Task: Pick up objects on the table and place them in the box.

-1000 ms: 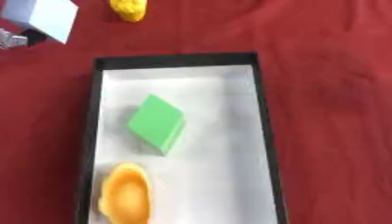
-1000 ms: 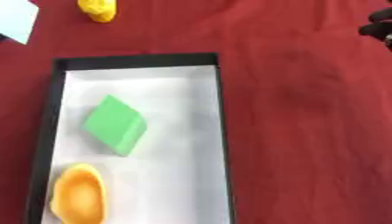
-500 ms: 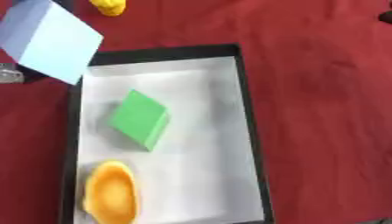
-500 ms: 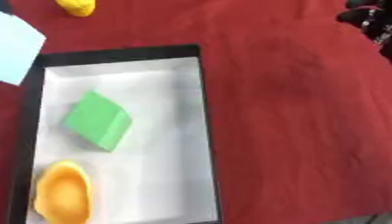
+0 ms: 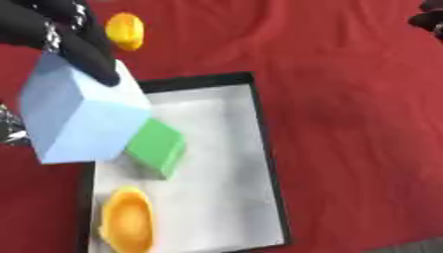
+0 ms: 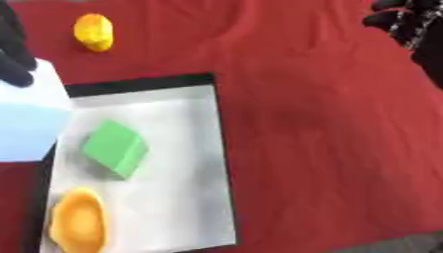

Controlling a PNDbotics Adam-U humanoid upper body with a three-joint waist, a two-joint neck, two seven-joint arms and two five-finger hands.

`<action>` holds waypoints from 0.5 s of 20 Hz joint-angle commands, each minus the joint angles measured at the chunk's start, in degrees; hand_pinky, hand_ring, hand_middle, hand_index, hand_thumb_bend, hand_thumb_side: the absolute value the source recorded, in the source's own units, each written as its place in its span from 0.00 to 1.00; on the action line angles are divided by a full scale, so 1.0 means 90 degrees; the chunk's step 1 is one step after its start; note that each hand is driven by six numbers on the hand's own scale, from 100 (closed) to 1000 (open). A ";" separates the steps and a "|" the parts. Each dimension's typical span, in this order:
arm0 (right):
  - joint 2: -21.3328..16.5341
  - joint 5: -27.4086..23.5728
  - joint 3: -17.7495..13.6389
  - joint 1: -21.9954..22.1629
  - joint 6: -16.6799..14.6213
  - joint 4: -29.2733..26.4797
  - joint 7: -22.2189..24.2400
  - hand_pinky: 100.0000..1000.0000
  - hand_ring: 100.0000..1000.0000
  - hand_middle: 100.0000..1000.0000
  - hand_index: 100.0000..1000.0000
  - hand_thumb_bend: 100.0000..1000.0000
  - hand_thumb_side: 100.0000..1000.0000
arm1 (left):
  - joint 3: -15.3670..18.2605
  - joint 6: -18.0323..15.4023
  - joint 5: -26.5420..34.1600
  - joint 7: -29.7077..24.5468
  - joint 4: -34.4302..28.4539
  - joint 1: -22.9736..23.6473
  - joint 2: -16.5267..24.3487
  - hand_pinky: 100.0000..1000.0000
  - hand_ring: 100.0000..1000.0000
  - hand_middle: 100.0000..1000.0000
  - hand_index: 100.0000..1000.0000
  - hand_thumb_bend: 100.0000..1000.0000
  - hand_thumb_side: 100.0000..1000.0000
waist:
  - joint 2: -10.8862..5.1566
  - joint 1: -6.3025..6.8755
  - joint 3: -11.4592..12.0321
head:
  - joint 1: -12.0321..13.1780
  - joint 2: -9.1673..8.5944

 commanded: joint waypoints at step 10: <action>-0.0144 0.0108 -0.0001 0.0055 -0.0040 -0.0010 0.0043 0.99 0.72 0.66 0.84 0.00 0.57 | -0.0448 0.0216 -0.0334 -0.0601 -0.0025 -0.0005 -0.0463 0.58 0.47 0.35 0.55 0.29 0.00 | -0.0153 -0.0049 0.0153 | -0.0197 0.0305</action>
